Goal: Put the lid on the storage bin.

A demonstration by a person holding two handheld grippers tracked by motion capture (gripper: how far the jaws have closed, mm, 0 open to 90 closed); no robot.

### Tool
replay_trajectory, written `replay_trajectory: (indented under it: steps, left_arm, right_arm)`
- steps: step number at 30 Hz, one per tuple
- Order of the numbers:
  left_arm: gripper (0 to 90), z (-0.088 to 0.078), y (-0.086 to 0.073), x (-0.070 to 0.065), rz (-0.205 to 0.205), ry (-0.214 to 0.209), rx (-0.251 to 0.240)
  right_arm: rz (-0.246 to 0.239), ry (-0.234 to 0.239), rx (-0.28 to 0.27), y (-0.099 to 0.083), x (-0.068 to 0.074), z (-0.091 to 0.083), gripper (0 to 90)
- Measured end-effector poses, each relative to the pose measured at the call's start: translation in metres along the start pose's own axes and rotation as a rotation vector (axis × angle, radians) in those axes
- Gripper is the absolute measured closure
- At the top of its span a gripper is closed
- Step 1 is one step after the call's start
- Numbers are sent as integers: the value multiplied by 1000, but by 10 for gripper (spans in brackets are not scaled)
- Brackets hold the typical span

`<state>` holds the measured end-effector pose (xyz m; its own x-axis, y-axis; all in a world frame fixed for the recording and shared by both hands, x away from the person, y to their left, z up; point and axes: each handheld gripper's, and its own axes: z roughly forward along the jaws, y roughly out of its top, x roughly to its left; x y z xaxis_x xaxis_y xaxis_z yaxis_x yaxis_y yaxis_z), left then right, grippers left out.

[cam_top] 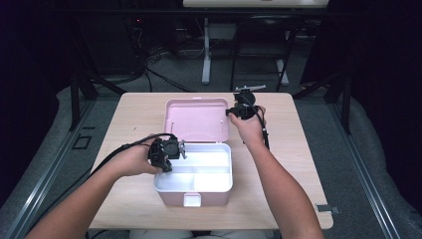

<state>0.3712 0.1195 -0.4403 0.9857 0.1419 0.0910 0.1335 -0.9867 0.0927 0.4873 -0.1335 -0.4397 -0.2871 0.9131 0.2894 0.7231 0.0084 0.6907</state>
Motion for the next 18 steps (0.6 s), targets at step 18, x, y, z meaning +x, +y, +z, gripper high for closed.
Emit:
replay_trajectory:
  steps: [18]
  left_arm:
    - [839, 0, -1, 0, -5, -1, -2]
  right_arm:
    - [-126, 12, -164, -10, 19, -47, 867]
